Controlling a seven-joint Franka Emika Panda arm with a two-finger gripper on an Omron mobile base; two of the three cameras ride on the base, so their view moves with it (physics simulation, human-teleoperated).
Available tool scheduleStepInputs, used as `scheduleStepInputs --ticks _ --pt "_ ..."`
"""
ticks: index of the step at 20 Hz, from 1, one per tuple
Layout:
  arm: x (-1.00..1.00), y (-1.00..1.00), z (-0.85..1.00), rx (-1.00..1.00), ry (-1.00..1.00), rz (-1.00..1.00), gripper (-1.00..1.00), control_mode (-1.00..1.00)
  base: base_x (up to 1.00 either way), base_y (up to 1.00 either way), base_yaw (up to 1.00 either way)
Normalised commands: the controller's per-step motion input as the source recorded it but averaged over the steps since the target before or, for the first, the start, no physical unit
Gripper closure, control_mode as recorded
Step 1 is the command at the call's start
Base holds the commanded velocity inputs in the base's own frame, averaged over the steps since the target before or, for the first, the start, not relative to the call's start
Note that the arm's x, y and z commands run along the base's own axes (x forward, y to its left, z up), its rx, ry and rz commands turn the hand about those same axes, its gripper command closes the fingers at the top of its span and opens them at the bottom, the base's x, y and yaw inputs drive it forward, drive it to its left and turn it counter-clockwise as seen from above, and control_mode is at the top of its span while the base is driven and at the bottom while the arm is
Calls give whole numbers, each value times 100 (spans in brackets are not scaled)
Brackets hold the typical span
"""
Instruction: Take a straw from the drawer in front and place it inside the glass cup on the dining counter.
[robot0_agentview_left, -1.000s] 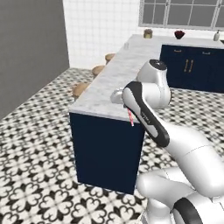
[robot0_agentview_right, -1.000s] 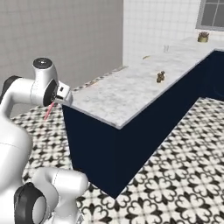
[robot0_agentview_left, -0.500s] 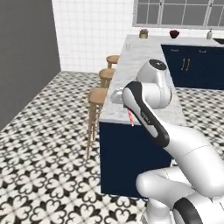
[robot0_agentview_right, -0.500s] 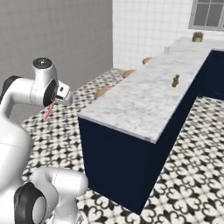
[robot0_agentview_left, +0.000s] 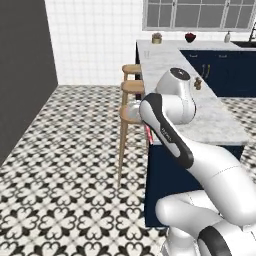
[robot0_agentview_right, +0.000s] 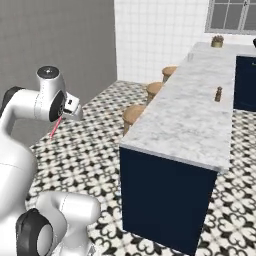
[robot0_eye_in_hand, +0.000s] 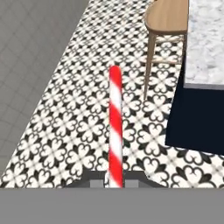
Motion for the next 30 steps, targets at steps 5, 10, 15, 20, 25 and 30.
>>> scheduleStepInputs --ticks 5,10,15,20,25,30 --pt "0 0 0 0 0 0 100 100 59 100 -30" --pt "0 0 0 0 0 0 100 100 89 100 -32" --pt "0 0 0 0 0 0 100 100 100 100 -35" --pt "0 0 0 0 0 0 100 100 98 100 -37" --pt "0 0 0 0 0 0 100 100 97 100 -39" --pt "0 0 0 0 0 0 100 100 97 100 -39"
